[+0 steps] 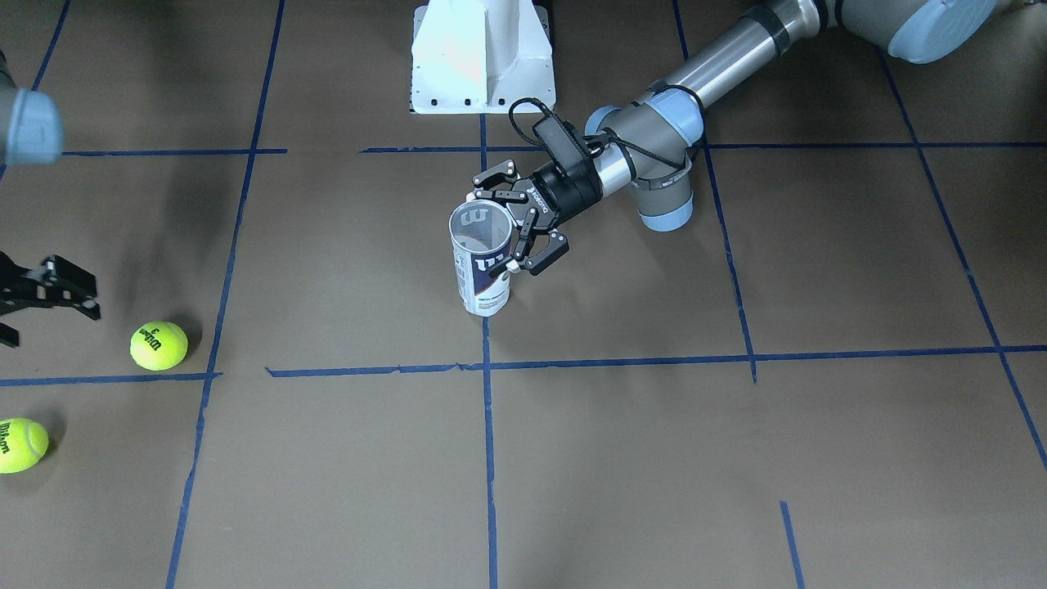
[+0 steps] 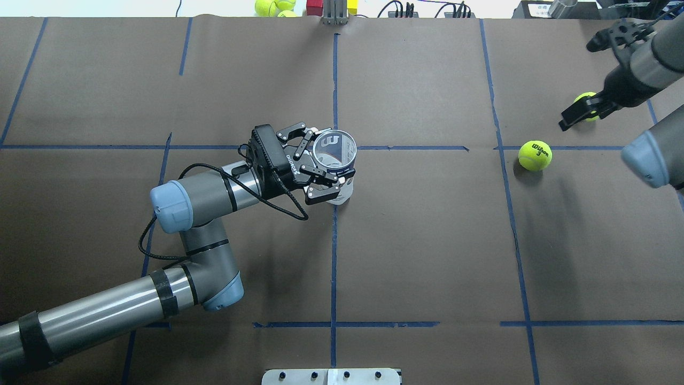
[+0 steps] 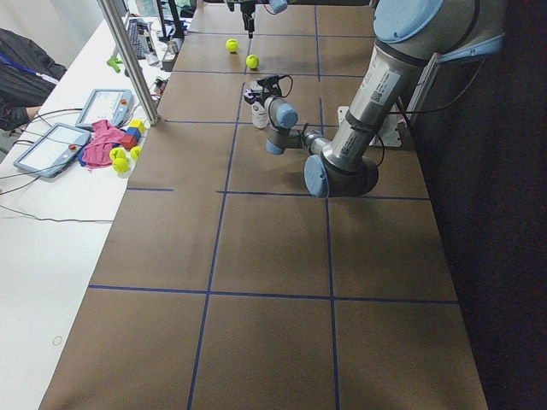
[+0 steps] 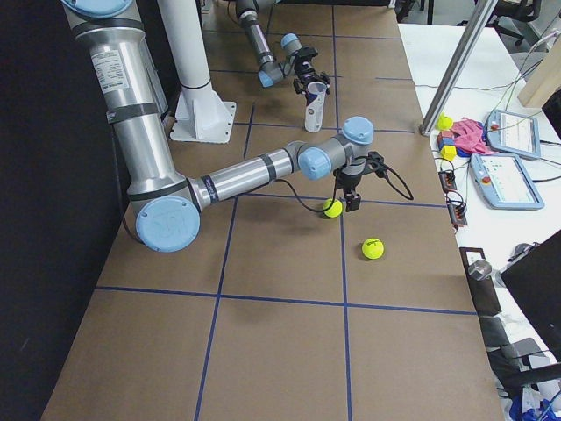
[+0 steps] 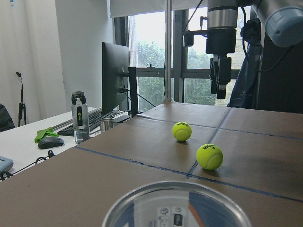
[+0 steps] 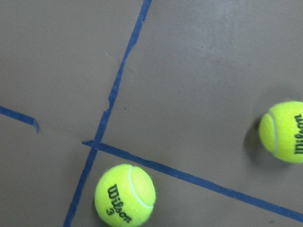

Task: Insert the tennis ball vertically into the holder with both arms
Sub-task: 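Reach the right gripper to the nearer tennis ball and grasp it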

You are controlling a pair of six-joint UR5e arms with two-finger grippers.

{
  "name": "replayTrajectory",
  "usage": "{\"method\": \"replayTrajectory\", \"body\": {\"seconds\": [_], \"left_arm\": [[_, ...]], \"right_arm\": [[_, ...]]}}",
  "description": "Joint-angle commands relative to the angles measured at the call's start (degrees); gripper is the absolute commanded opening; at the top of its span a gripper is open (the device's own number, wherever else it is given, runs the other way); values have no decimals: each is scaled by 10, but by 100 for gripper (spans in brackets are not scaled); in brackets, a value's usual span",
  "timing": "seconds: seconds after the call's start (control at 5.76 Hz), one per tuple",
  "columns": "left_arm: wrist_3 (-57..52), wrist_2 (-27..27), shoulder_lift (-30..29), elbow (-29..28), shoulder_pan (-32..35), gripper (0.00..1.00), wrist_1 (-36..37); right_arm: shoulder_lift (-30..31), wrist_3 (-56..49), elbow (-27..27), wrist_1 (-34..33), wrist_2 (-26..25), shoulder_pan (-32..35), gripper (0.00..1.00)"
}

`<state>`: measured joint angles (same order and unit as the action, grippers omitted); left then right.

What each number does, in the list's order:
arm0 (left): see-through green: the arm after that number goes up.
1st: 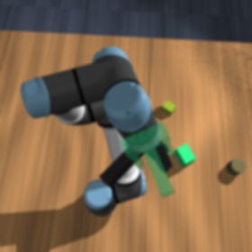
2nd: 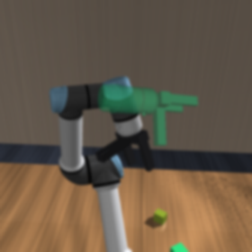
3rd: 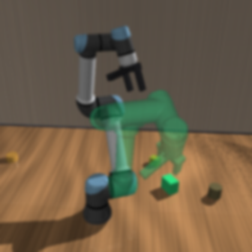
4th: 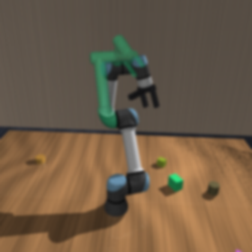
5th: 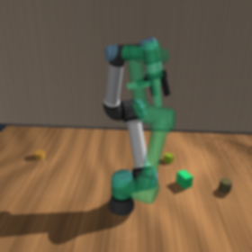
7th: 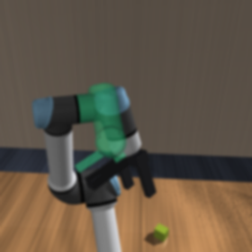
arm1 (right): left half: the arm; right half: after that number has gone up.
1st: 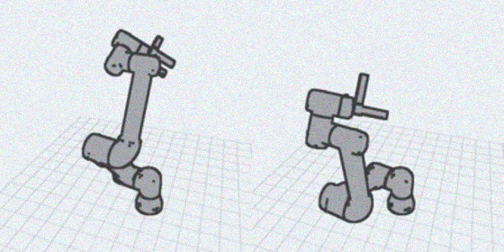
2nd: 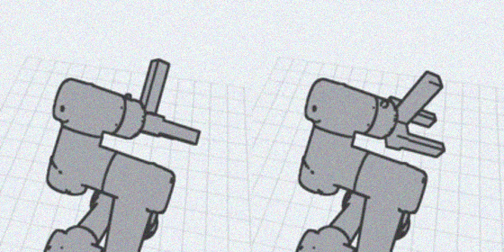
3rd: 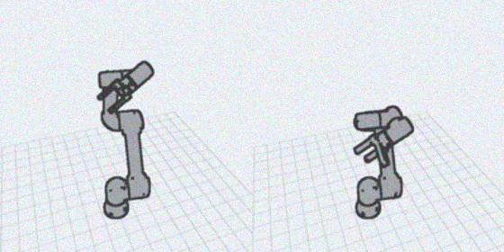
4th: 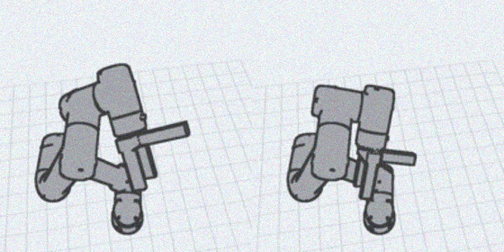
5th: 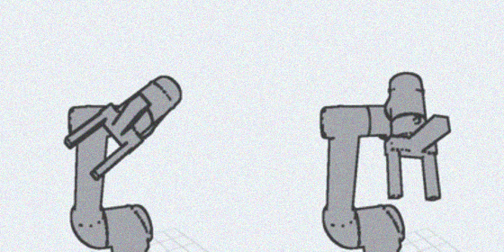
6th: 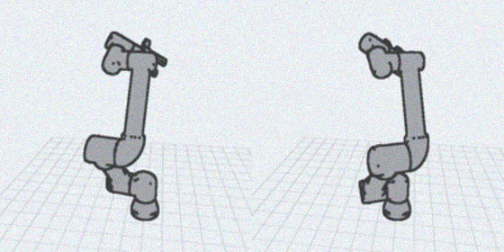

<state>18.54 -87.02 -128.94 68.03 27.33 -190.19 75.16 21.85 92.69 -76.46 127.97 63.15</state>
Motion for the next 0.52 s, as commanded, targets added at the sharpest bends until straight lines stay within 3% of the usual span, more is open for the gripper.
{"method": "replayTrajectory", "body": {"seconds": [0.0, 0.35], "left_arm": [[0, 0, 0, 0, 0, 99, 0], [0, 0, 1, 0, 0, 99, -1]], "right_arm": [[0, 59, -36, 73, -40, -49, 99], [-1, 57, -45, 75, -60, -79, 99]]}}
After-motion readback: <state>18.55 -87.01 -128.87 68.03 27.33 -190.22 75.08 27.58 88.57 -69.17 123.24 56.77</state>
